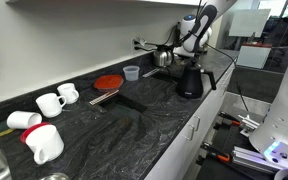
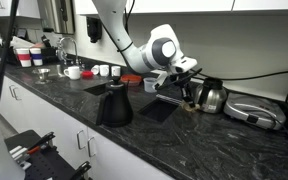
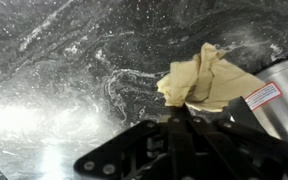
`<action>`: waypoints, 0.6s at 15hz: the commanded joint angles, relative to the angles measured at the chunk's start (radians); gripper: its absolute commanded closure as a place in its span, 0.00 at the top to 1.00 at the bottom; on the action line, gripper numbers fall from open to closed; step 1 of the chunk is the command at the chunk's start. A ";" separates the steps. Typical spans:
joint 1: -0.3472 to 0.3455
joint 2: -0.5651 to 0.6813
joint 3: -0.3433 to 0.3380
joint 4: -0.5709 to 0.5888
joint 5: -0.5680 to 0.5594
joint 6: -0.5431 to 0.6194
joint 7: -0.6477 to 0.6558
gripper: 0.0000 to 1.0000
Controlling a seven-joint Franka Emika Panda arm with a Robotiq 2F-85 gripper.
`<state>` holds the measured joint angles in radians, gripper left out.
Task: Pick up the paper and throw it in the bin
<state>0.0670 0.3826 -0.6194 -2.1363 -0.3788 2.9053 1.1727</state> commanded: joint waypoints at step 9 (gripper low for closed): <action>-0.078 -0.508 0.297 -0.374 0.544 0.028 -0.687 0.00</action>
<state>-0.0370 -0.0028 -0.3489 -2.4260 -0.0049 2.9705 0.6791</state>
